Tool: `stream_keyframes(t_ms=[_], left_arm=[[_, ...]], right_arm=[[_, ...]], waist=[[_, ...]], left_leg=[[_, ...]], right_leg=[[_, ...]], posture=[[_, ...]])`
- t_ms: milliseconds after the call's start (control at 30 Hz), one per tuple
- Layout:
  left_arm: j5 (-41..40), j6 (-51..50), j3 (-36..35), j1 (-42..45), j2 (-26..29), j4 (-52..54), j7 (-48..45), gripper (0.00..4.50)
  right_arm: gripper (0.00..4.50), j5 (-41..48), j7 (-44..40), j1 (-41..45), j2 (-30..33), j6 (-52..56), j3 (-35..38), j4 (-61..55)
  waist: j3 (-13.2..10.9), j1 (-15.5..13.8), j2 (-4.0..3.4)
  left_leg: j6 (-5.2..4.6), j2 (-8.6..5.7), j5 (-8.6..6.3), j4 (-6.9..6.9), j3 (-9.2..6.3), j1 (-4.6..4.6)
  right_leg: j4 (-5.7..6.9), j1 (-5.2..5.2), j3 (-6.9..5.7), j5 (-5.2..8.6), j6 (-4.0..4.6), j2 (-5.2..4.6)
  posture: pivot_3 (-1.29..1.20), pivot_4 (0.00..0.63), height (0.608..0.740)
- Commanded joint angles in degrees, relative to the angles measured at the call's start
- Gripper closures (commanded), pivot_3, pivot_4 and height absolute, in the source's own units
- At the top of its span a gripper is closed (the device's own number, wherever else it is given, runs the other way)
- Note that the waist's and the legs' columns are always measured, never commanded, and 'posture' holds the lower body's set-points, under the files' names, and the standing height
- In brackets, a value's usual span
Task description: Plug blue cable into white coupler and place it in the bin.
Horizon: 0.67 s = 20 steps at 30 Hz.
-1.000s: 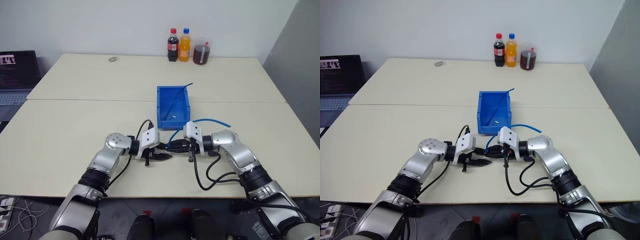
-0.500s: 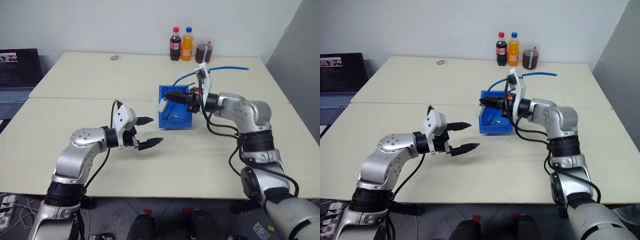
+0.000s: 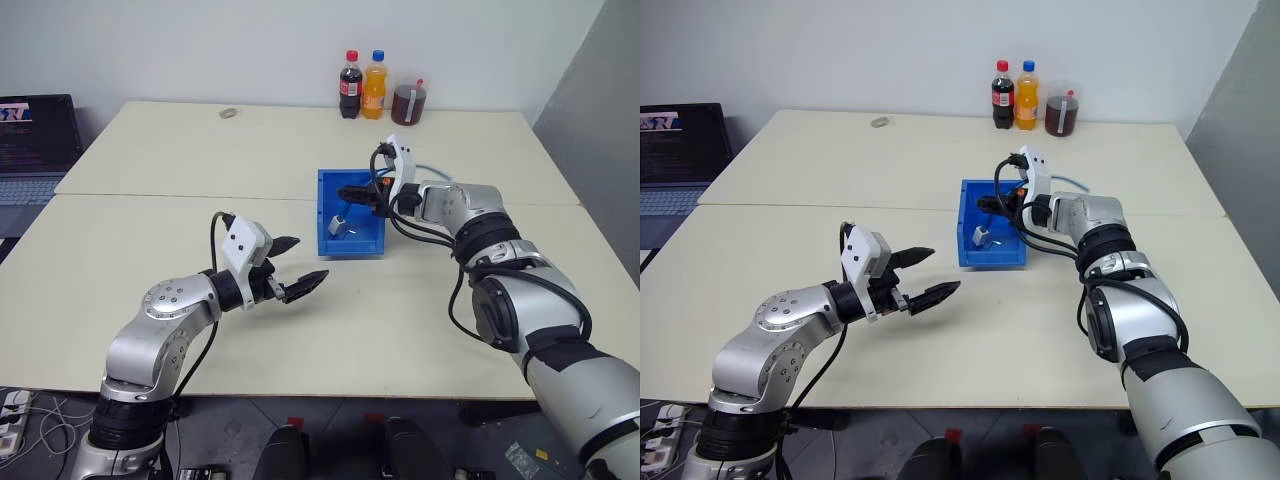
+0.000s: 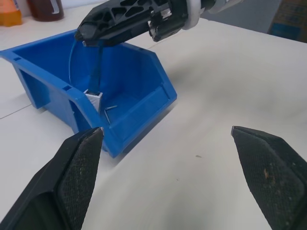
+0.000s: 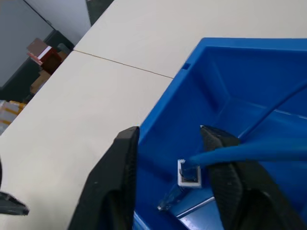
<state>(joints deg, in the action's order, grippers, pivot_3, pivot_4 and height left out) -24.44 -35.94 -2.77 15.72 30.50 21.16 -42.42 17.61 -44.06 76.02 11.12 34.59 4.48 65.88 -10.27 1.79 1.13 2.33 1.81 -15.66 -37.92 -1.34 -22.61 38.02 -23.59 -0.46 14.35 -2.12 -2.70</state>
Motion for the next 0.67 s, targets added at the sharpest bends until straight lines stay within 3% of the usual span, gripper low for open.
stream_keyframes(t_ms=[33, 133, 333, 533, 667], left_arm=[[-0.91, 0.08, -1.26, 0.57, 0.42, 2.04, 1.32, 0.00], [-0.98, -0.83, -1.51, 1.87, 0.46, 0.70, 2.51, 0.00], [-1.63, -2.33, -2.53, 3.63, 0.84, -0.84, 3.86, 0.00], [-2.04, -4.23, -3.39, 3.12, 0.87, -0.33, 5.61, 0.00], [-2.60, -5.06, -5.70, 0.61, 0.23, 1.89, 8.72, 0.00]], right_arm=[[1.33, -1.64, -0.08, 2.54, 1.05, -2.55, 0.57, -0.39], [0.55, -3.11, -1.28, 1.77, 2.48, -2.05, -0.65, -3.46], [0.55, -5.17, -0.83, -5.38, 7.57, 4.44, -3.40, -20.11], [0.55, -2.69, 1.19, -20.81, 12.52, 16.47, -3.73, -48.64], [0.55, -3.63, 6.77, -34.16, 14.53, 16.83, -1.81, -68.42]], waist=[[0.00, 0.00, 0.00], [0.00, -0.03, 0.00], [-0.01, -0.13, -0.01], [-0.01, -0.20, -0.01], [-0.01, -0.20, -0.01]], left_leg=[[0.00, 0.00, 0.00, 0.00, 0.00, 0.00], [0.00, 0.00, 0.00, 0.00, -0.01, -0.01], [0.01, 0.00, 0.00, -0.01, -0.04, -0.06], [0.01, -0.03, 0.00, -0.03, -0.09, -0.16], [0.01, -0.03, 0.00, -0.04, -0.11, -0.18]], right_leg=[[0.00, 0.00, 0.00, 0.00, 0.00, 0.00], [0.00, 0.00, -0.01, 0.00, 0.00, 0.00], [-0.02, -0.01, -0.06, 0.00, 0.00, -0.01], [-0.04, -0.03, -0.05, 0.00, 0.00, -0.02], [-0.02, -0.06, -0.04, 0.00, -0.01, -0.02]], posture=[[0.00, 0.150, 0.740], [0.00, 0.150, 0.740], [0.00, 0.150, 0.740], [0.00, 0.150, 0.740], [0.00, 0.150, 0.740]])
